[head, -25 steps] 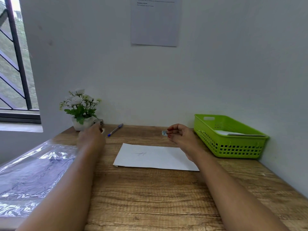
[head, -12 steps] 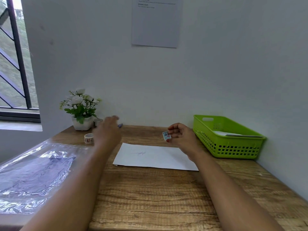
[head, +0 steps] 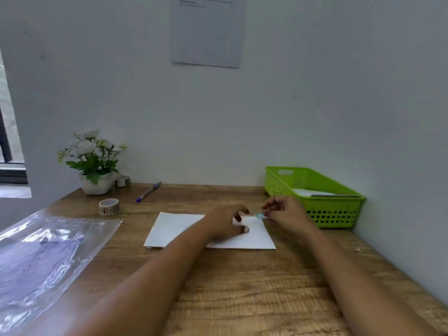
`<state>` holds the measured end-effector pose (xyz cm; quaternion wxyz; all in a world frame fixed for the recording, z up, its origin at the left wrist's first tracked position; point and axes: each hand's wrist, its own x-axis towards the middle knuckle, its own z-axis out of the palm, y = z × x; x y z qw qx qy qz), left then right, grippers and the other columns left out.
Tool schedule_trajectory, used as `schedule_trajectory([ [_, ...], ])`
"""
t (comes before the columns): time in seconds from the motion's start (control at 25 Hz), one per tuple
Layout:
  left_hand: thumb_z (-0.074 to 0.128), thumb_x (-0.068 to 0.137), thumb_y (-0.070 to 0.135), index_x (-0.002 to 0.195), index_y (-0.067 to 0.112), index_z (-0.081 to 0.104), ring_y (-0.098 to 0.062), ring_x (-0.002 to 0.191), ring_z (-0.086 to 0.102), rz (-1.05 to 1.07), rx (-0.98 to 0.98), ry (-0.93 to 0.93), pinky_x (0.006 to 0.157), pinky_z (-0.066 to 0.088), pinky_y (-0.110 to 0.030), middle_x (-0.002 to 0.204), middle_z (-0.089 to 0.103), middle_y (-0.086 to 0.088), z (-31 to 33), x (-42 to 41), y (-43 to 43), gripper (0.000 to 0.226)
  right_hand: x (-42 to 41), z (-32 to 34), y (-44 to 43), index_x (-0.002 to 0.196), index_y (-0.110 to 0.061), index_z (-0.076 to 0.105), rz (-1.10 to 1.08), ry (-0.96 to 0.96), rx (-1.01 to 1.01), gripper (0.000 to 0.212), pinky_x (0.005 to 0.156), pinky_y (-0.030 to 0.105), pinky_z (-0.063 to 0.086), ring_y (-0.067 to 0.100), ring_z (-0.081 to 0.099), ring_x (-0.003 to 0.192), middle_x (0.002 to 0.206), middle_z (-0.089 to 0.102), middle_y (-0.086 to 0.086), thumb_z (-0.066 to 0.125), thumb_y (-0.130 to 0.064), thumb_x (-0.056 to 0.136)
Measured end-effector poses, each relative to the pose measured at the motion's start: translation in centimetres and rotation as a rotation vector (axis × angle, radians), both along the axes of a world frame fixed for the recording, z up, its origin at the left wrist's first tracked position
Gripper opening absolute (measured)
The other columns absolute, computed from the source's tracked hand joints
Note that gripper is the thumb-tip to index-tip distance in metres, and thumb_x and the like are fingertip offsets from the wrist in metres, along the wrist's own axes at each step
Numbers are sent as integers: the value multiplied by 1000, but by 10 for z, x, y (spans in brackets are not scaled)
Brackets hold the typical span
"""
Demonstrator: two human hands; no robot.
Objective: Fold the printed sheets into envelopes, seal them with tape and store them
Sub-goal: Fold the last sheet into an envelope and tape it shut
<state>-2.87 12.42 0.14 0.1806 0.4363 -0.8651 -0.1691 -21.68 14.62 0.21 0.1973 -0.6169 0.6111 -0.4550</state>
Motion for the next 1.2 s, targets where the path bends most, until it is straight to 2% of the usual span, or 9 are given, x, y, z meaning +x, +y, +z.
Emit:
schedule_trajectory([
  [0.12, 57, 89, 42, 131, 30, 46, -14, 116, 48, 32, -35, -40, 97, 40, -29, 129, 54, 5, -15, 1, -11, 46, 3, -6, -11, 79, -1, 70, 29, -28, 113, 15, 57, 18, 53, 11, 61, 64, 70, 66, 1, 60, 10, 75],
  [0.24, 57, 90, 41, 137, 30, 39, -16, 121, 45, -1, -129, -17, 100, 35, -31, 128, 54, 5, -12, -2, -25, 52, 0, -5, -25, 74, -9, 73, 41, -42, 151, 19, 53, 16, 50, 9, 59, 57, 64, 67, 1, 62, 7, 74],
  [0.4, 53, 91, 42, 136, 41, 31, -18, 124, 41, 30, -156, -32, 101, 37, -42, 125, 56, 14, -24, -9, -25, 51, -1, -22, -32, 79, -13, 77, 18, -60, 171, 19, 77, 31, 54, 18, 66, 77, 78, 73, 6, 64, 0, 73],
  [0.6, 47, 93, 45, 127, 41, 43, -18, 124, 40, 73, -132, -21, 100, 37, -42, 129, 53, 18, -31, -3, -20, 34, 12, -24, -32, 83, -13, 71, 41, -255, 190, 31, 86, 32, 53, 20, 64, 90, 96, 70, 14, 54, 13, 79],
  [0.72, 41, 95, 47, 133, 36, 42, -21, 129, 37, 105, -148, -125, 103, 34, -42, 140, 47, 9, -28, -5, -10, 40, 18, -23, -26, 90, -12, 73, 11, -187, 167, 34, 79, 30, 51, 19, 63, 88, 99, 72, 15, 55, 12, 75],
  [0.88, 39, 96, 48, 139, 37, 38, -23, 134, 32, 127, -107, -143, 107, 31, -43, 144, 44, 5, -22, -5, -11, 45, 20, -19, -27, 94, -7, 74, -11, -164, 174, 29, 86, 34, 52, 21, 64, 92, 97, 72, 14, 58, 9, 76],
  [1.0, 39, 96, 47, 136, 36, 44, -23, 135, 29, 129, -116, -159, 108, 30, -43, 144, 44, 9, -26, -6, -10, 42, 21, -18, -26, 75, -6, 73, -18, -109, 181, 17, 84, 36, 52, 19, 63, 86, 91, 72, 14, 59, 3, 76],
  [1.08, 39, 96, 48, 136, 36, 45, -22, 136, 29, 123, -105, -153, 109, 29, -45, 145, 43, 10, -26, -6, -16, 43, 20, -16, -28, 63, -6, 67, -37, -81, 165, 18, 75, 33, 52, 20, 64, 79, 74, 69, 13, 61, -5, 80],
  [1.2, 39, 95, 51, 137, 36, 44, -22, 135, 32, 111, -102, -161, 110, 29, -46, 145, 43, 8, -30, -7, -26, 45, 18, -18, -31, 84, -2, 74, -48, -43, 150, 14, 65, 22, 47, 9, 58, 66, 67, 64, 0, 60, 1, 80],
])
